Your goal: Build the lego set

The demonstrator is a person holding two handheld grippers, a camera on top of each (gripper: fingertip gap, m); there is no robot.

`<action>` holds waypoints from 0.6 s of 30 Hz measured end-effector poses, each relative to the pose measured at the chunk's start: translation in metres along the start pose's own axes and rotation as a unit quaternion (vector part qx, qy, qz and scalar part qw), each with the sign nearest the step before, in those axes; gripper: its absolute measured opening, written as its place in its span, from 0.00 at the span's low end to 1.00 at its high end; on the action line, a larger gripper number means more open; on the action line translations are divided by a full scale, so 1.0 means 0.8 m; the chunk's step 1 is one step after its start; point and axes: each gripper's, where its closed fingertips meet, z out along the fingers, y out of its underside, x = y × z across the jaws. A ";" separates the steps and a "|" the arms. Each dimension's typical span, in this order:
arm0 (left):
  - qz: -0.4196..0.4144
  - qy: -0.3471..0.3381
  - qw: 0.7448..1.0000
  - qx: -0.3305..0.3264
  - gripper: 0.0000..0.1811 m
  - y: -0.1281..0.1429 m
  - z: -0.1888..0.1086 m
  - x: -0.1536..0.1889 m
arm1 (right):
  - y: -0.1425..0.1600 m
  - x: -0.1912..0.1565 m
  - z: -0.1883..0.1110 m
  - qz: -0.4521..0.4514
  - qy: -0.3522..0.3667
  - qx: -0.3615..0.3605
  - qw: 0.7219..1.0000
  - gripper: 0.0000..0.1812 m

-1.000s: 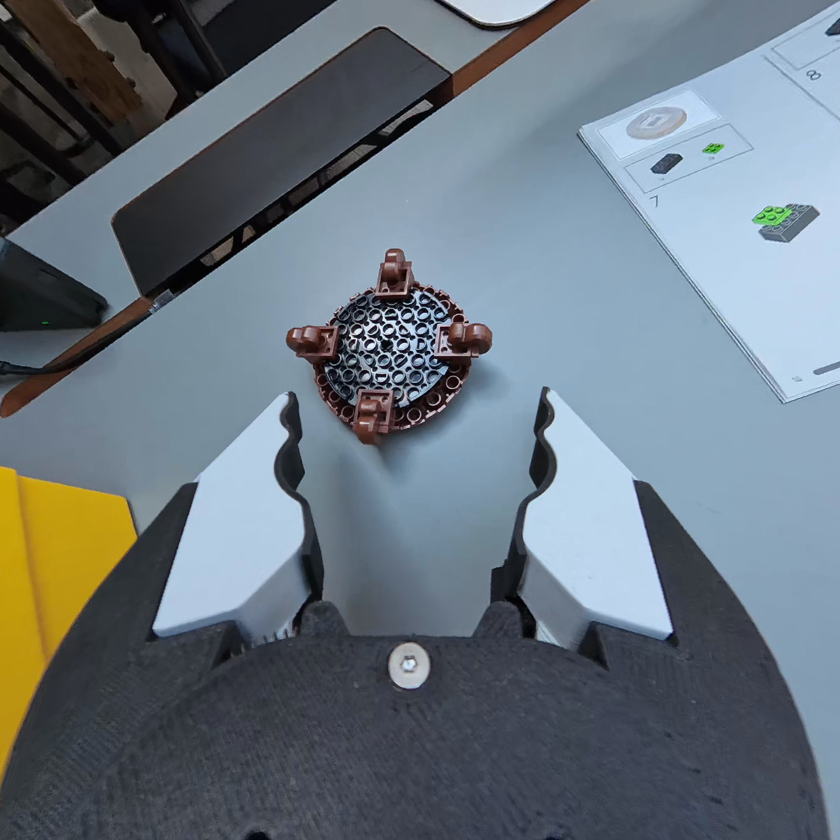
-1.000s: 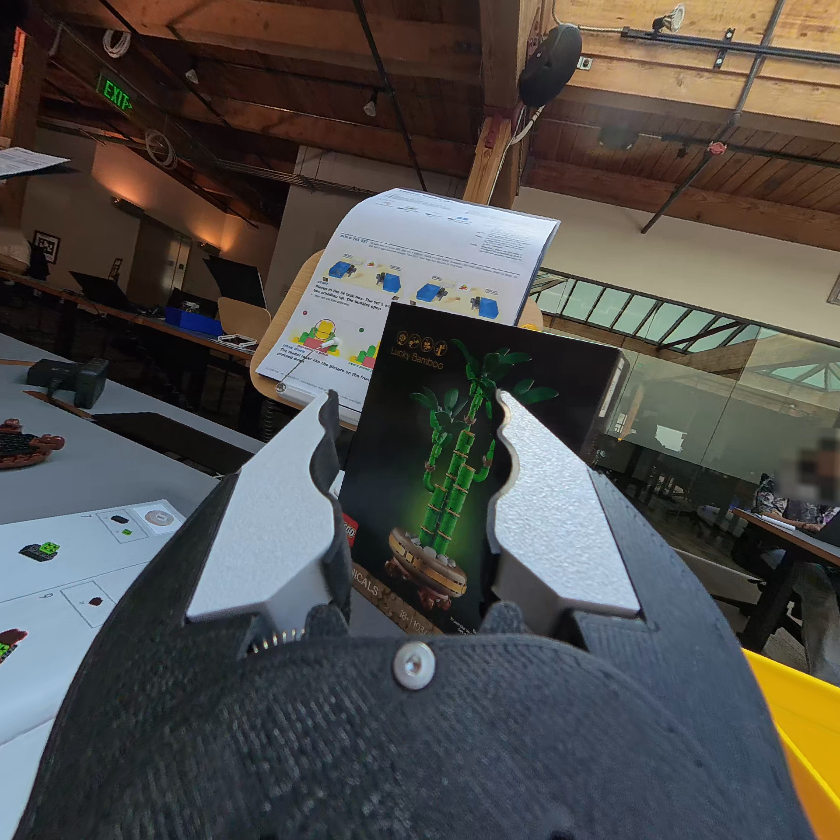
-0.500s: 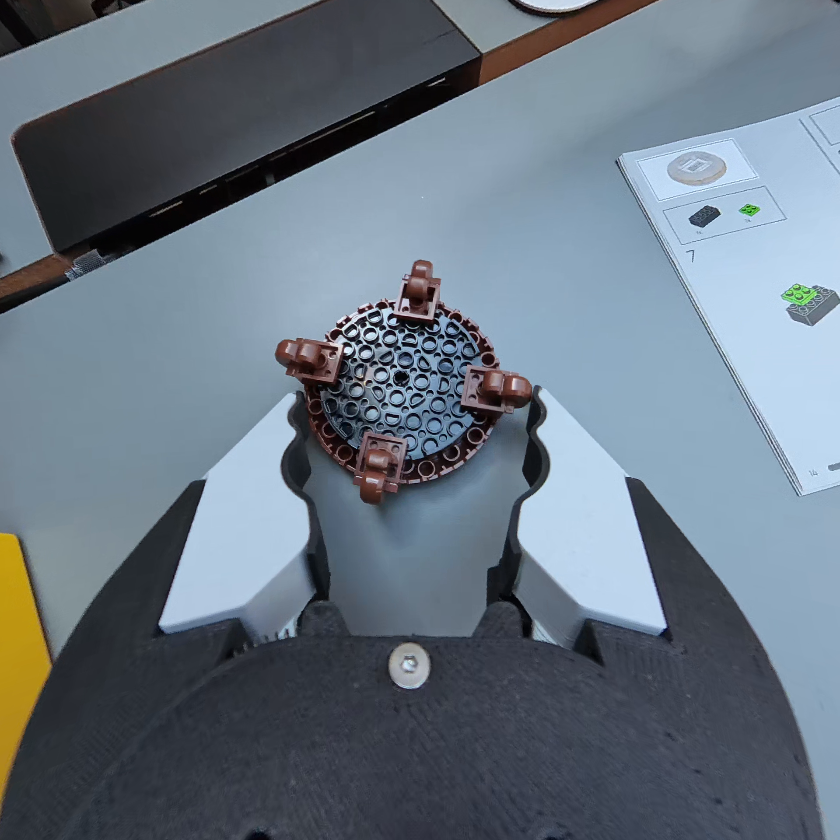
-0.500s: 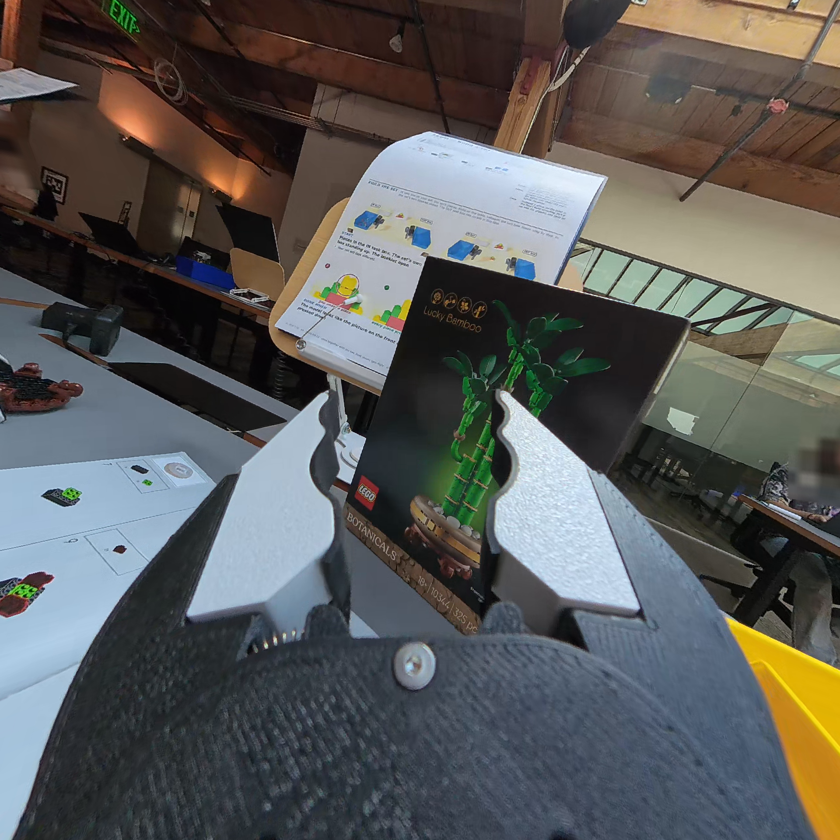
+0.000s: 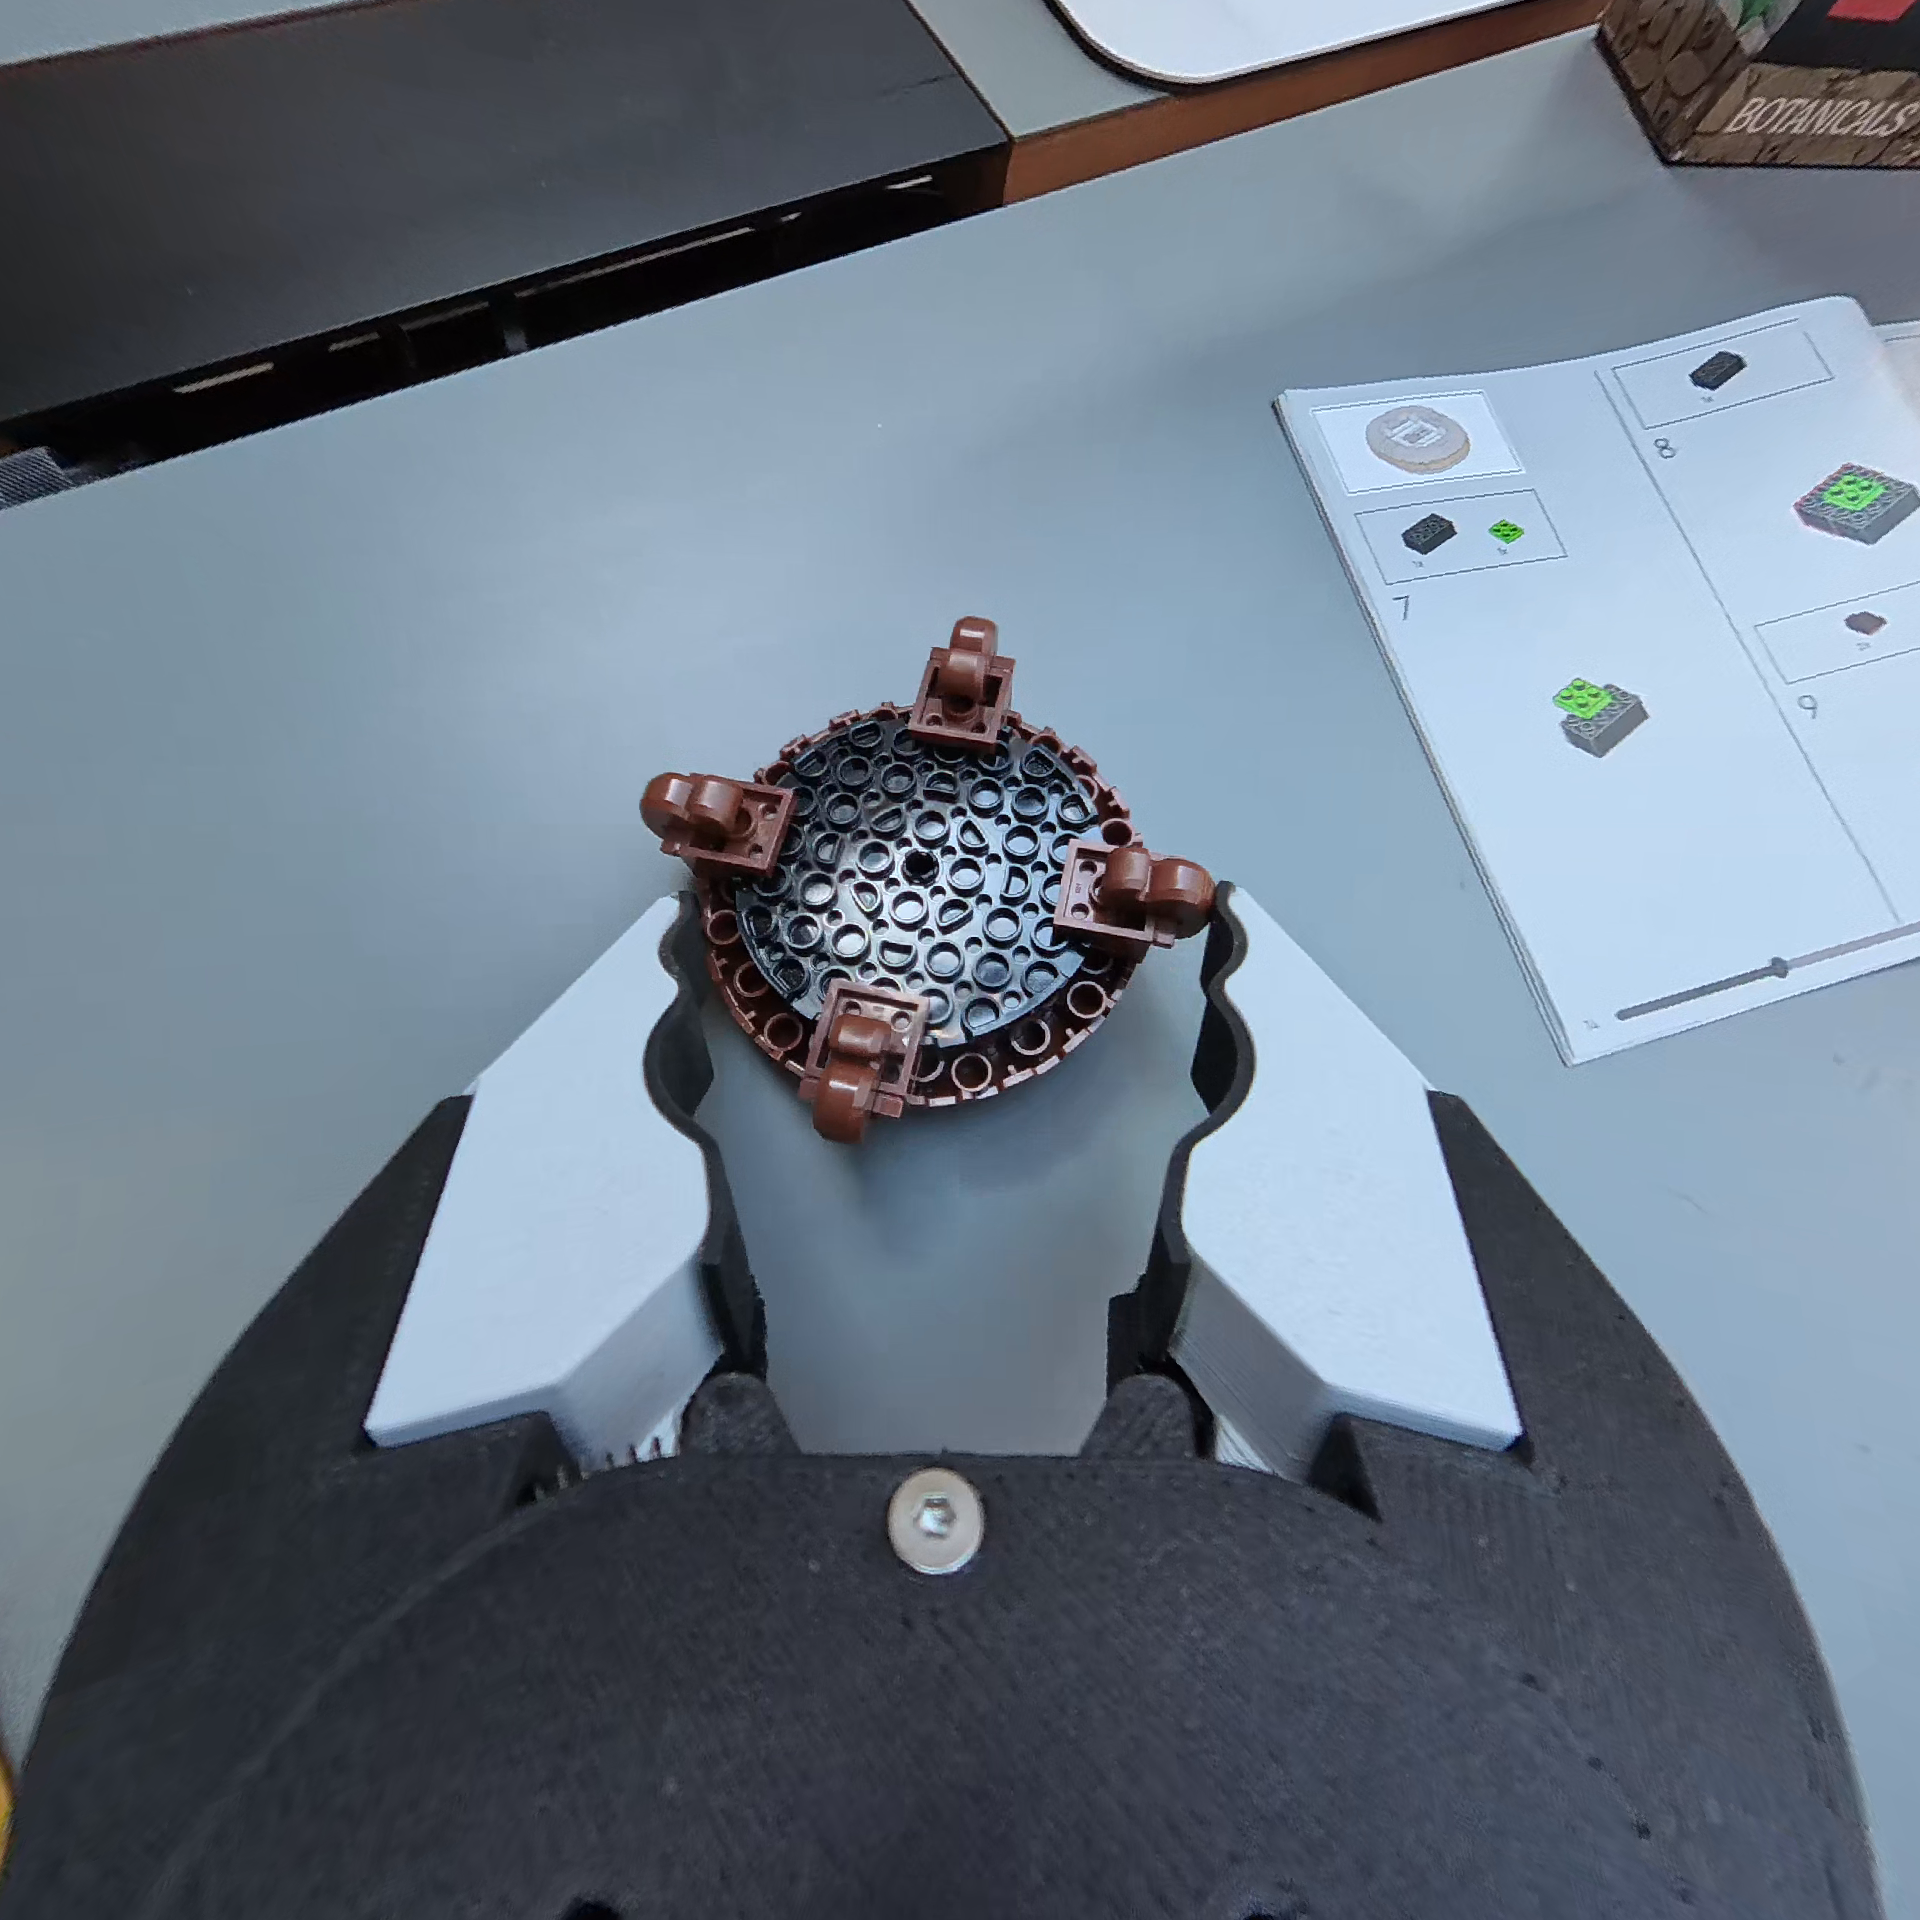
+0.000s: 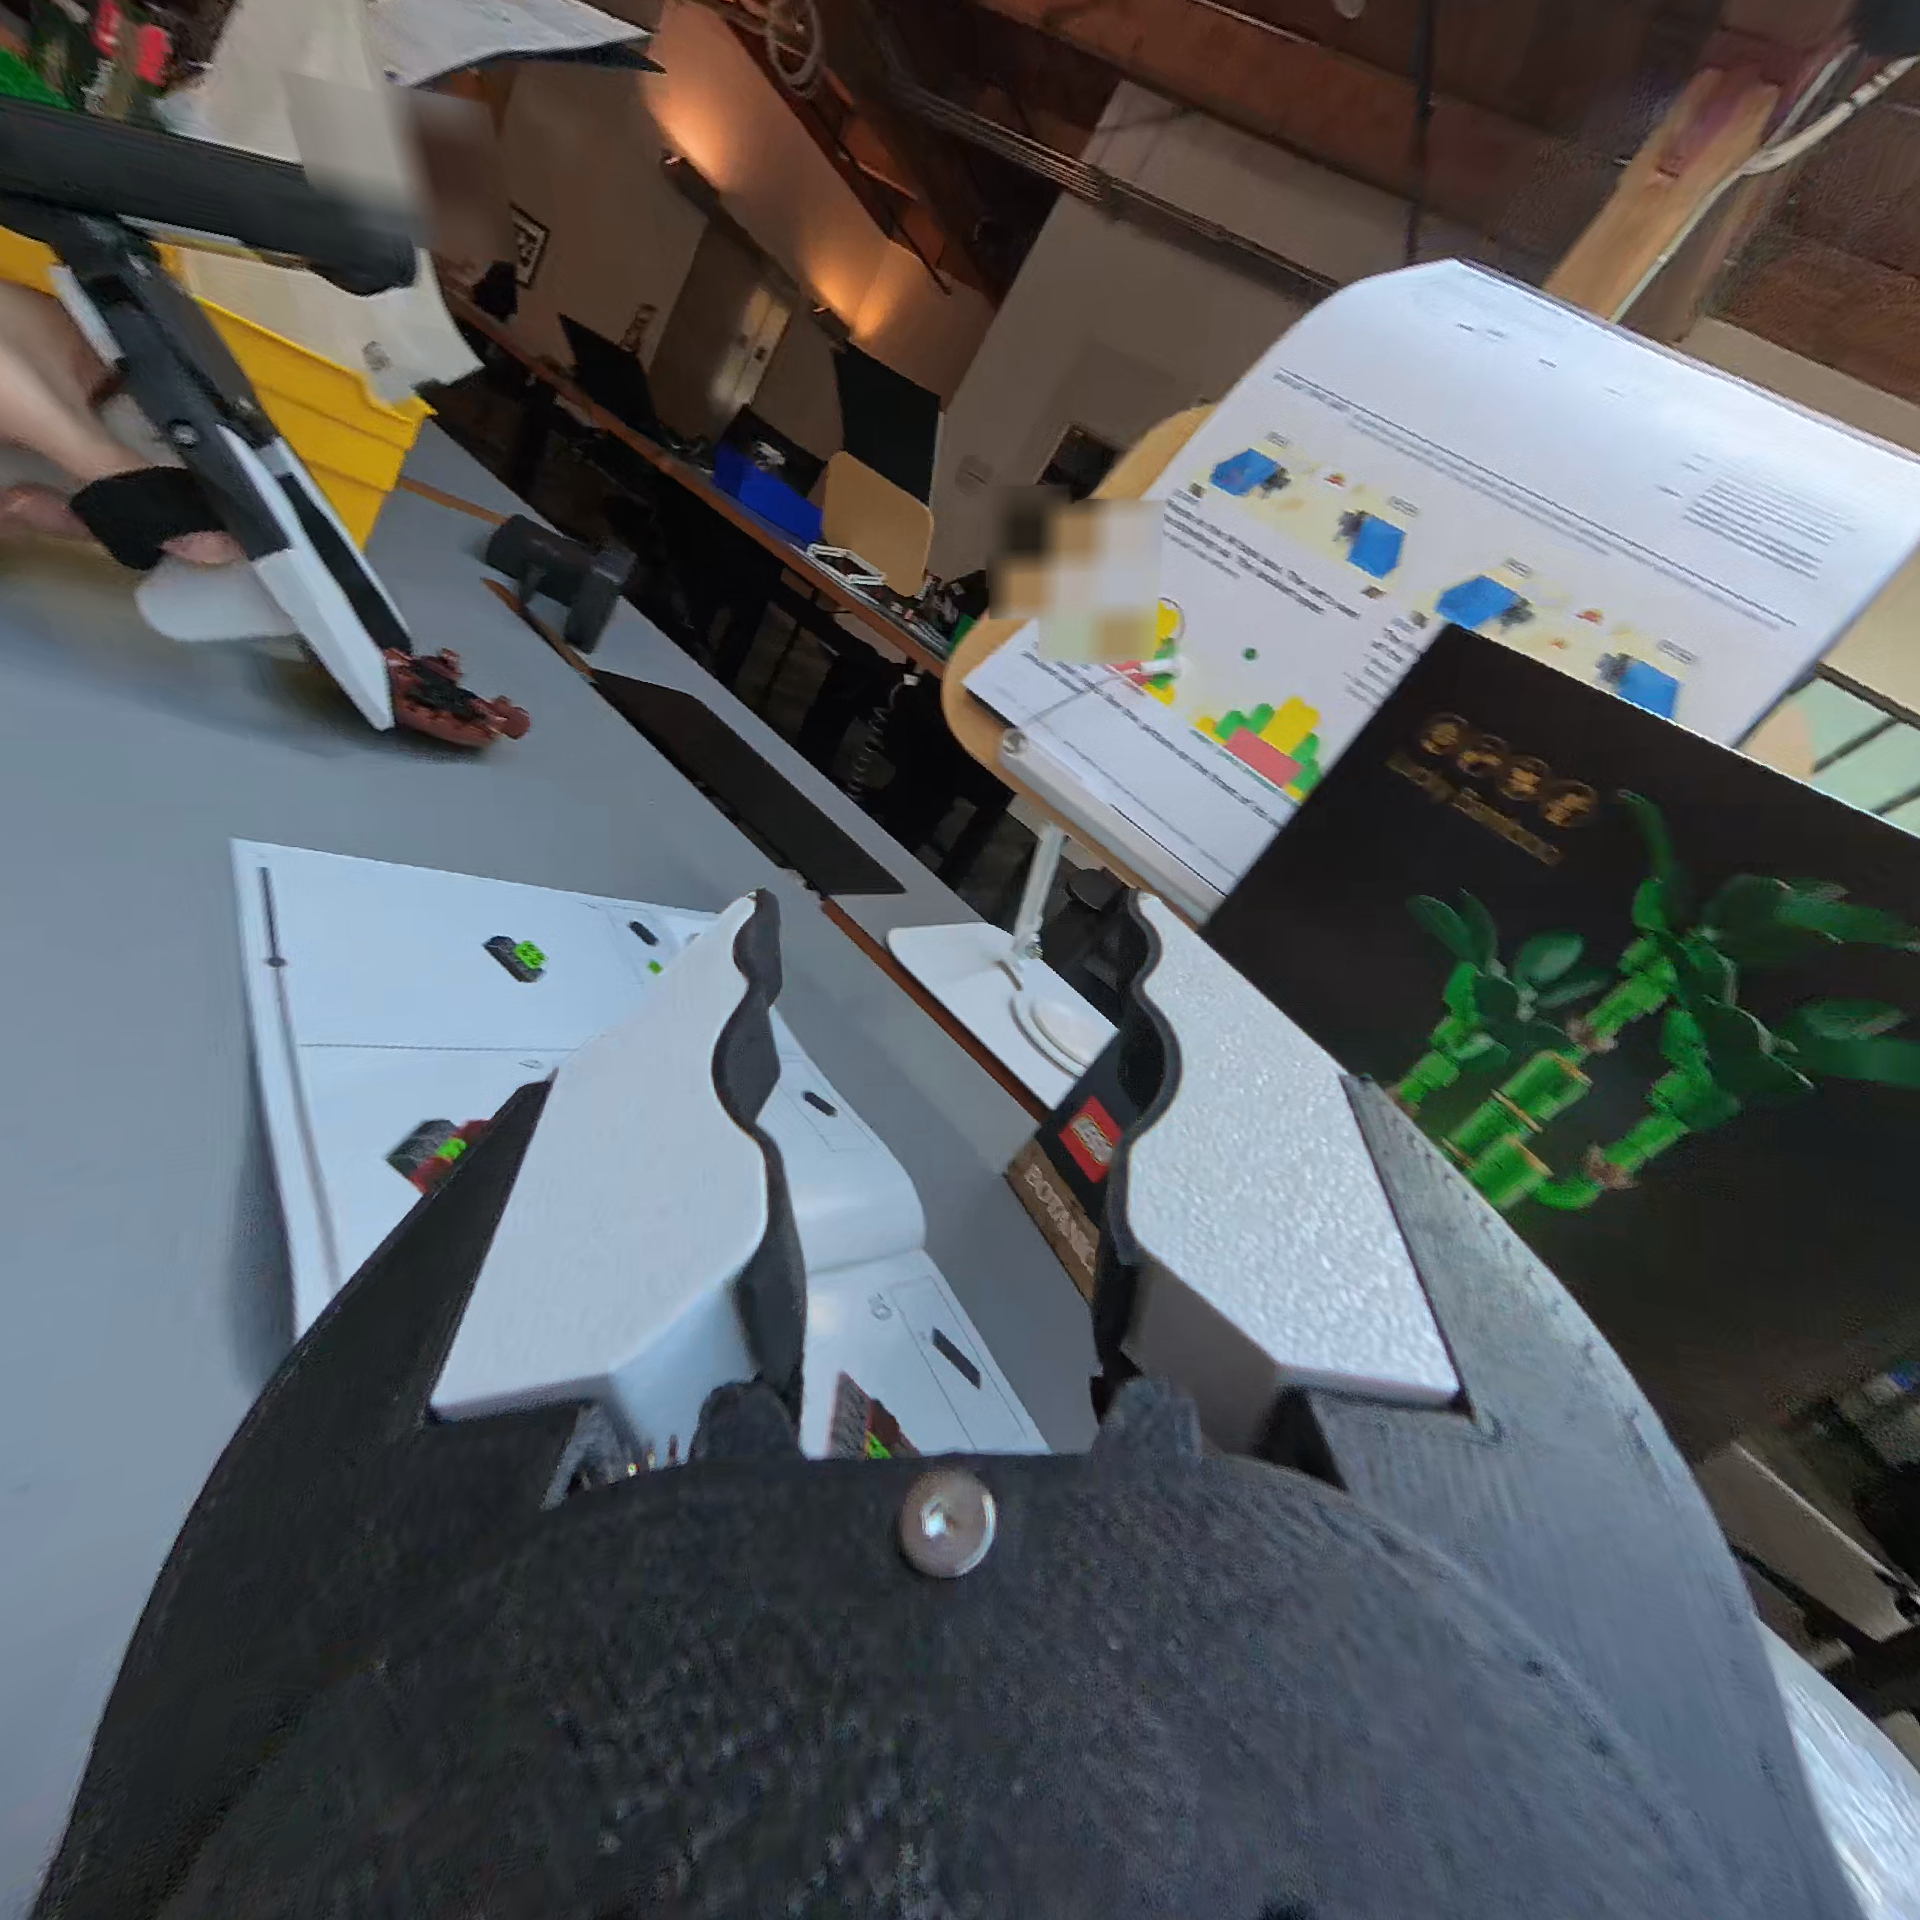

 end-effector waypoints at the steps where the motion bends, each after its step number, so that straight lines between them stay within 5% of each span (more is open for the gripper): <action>1: -0.006 0.016 1.000 0.002 0.52 0.000 -0.002 0.004 | -0.018 -0.030 0.012 -0.004 -0.032 0.013 0.999 0.36; 4: -0.024 0.063 0.998 0.004 0.52 0.000 -0.009 0.014 | -0.074 -0.159 0.065 -0.128 -0.173 0.045 0.975 0.34; 7: -0.064 0.131 0.989 0.014 0.52 -0.003 -0.017 0.027 | -0.070 -0.254 0.139 -0.317 -0.239 0.031 0.917 0.35; 11: -0.085 0.166 0.982 0.022 0.52 -0.001 -0.026 0.029 | -0.016 -0.275 0.216 -0.369 -0.257 -0.039 0.892 0.32; 18: -0.084 0.194 0.977 0.020 0.52 0.001 -0.032 0.029 | 0.018 -0.304 0.241 -0.297 -0.325 -0.041 0.897 0.28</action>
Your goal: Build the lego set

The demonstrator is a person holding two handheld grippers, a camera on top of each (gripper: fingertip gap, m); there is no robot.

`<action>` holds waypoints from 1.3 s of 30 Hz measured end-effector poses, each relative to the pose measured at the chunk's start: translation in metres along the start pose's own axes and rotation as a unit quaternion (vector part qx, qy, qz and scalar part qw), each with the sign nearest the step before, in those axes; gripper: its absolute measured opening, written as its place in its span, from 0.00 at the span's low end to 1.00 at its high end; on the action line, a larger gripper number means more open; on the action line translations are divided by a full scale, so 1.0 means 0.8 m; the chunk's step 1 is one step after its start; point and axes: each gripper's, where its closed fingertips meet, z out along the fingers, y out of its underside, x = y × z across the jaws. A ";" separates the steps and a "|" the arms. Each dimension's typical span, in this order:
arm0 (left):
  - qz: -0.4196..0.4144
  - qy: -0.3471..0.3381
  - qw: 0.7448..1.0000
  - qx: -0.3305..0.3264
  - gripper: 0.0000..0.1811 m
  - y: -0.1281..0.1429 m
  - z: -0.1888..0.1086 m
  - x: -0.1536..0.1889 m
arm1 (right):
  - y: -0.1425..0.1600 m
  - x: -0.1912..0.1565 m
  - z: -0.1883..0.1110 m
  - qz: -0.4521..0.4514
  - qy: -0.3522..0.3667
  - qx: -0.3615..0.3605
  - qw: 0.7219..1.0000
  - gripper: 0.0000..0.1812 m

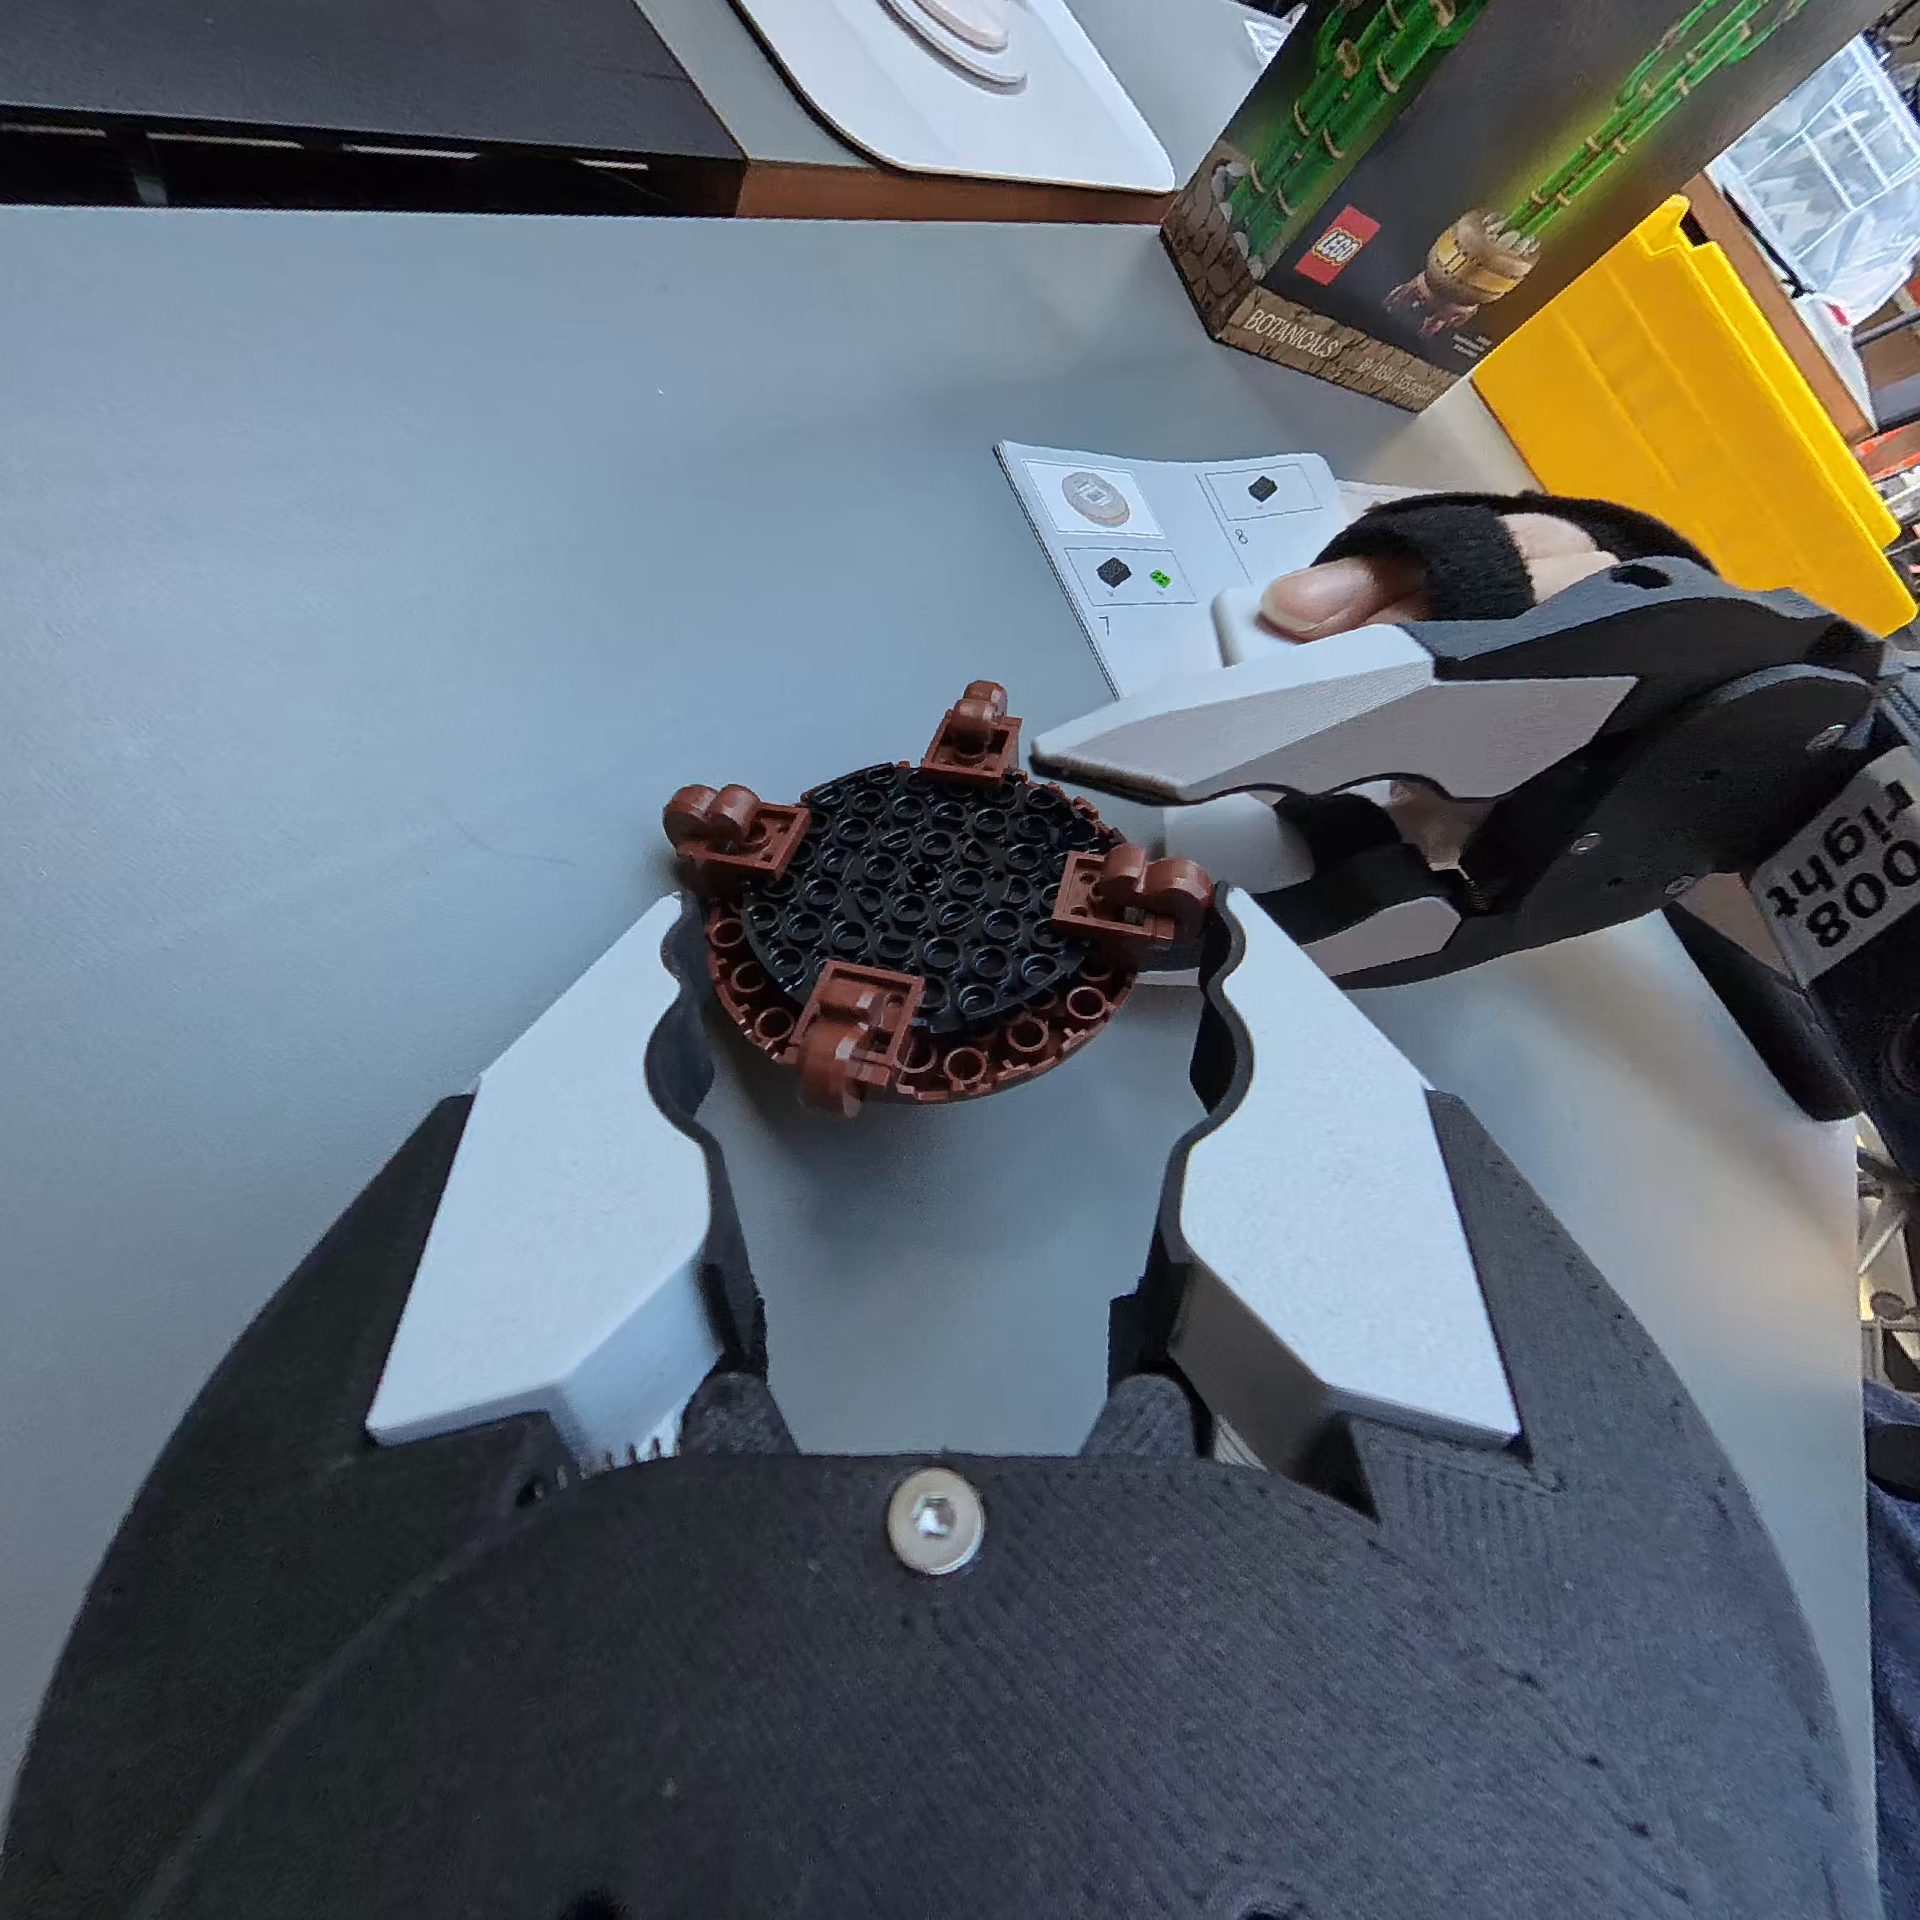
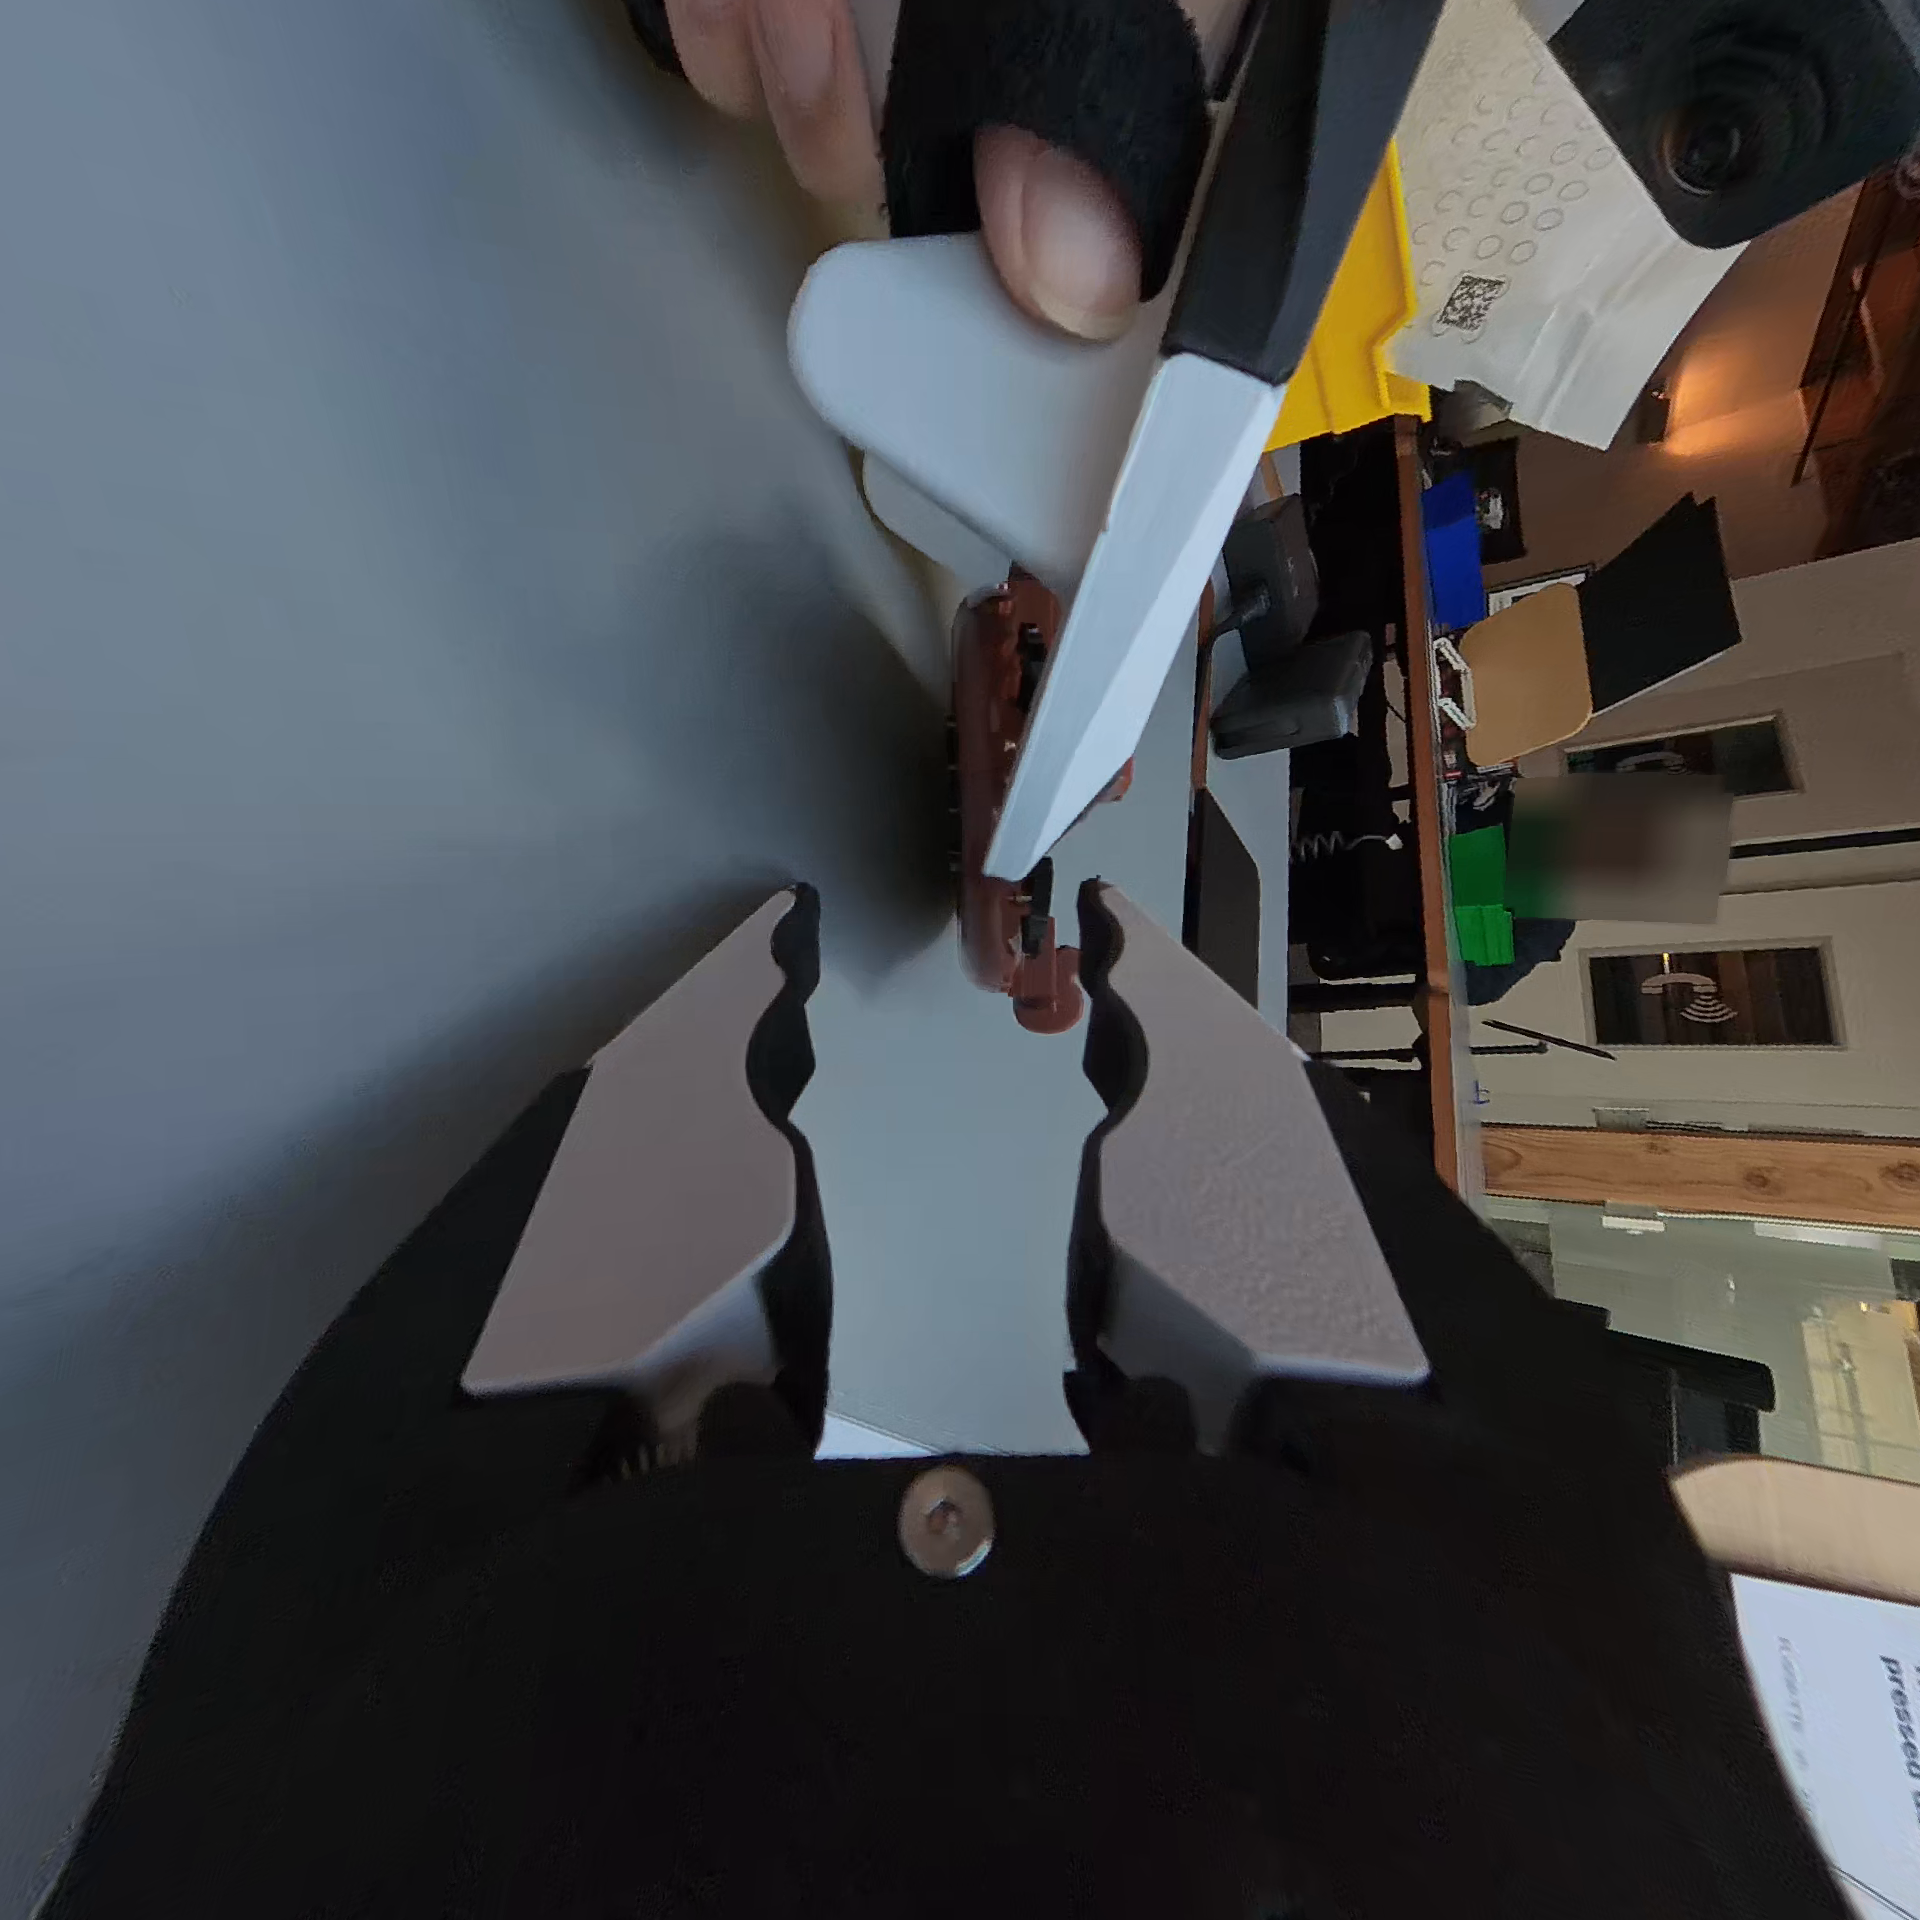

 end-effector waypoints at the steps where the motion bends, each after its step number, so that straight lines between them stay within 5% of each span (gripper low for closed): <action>1: -0.001 0.003 1.000 0.002 0.52 0.000 0.000 0.000 | -0.002 -0.002 0.003 0.001 0.000 0.007 1.000 0.25; 7: 0.000 0.002 1.000 -0.001 0.52 0.000 -0.003 -0.002 | -0.008 0.013 0.011 -0.003 0.046 0.016 0.999 0.11; 11: -0.006 0.016 0.998 0.053 0.52 -0.035 -0.018 0.014 | -0.009 0.035 -0.006 0.159 0.010 0.043 0.986 0.10; 13: -0.008 0.022 0.992 0.125 0.53 -0.073 -0.045 0.027 | -0.013 0.050 -0.017 0.300 -0.029 0.072 0.951 0.09; 16: 0.001 0.057 0.961 0.271 0.52 -0.139 -0.114 0.064 | -0.019 0.072 -0.019 0.541 -0.112 0.122 0.824 0.09; 18: 0.024 0.096 0.942 0.321 0.54 -0.164 -0.150 0.104 | -0.034 0.075 -0.006 0.698 -0.221 0.136 0.668 0.09; 20: 0.062 0.091 0.946 0.304 0.54 -0.166 -0.158 0.132 | -0.048 0.076 0.013 0.791 -0.300 0.134 0.516 0.09; 22: 0.103 0.051 0.951 0.286 0.55 -0.163 -0.159 0.141 | -0.048 0.065 0.035 0.823 -0.320 0.104 0.457 0.09; 25: 0.128 0.026 0.950 0.282 0.52 -0.162 -0.166 0.146 | -0.033 0.041 0.060 0.843 -0.304 0.042 0.442 0.09; 28: 0.112 0.043 0.957 0.266 0.52 -0.156 -0.167 0.146 | -0.037 0.046 0.064 0.869 -0.322 0.065 0.370 0.09; 30: 0.102 0.053 0.958 0.263 0.52 -0.154 -0.166 0.143 | -0.030 0.041 0.067 0.877 -0.324 0.051 0.351 0.09; 34: 0.091 0.059 0.961 0.255 0.52 -0.151 -0.164 0.137 | -0.012 0.036 0.073 0.883 -0.307 0.020 0.354 0.11; 39: 0.089 0.060 0.961 0.256 0.52 -0.152 -0.168 0.136 | -0.010 0.029 0.074 0.874 -0.302 -0.050 0.378 0.26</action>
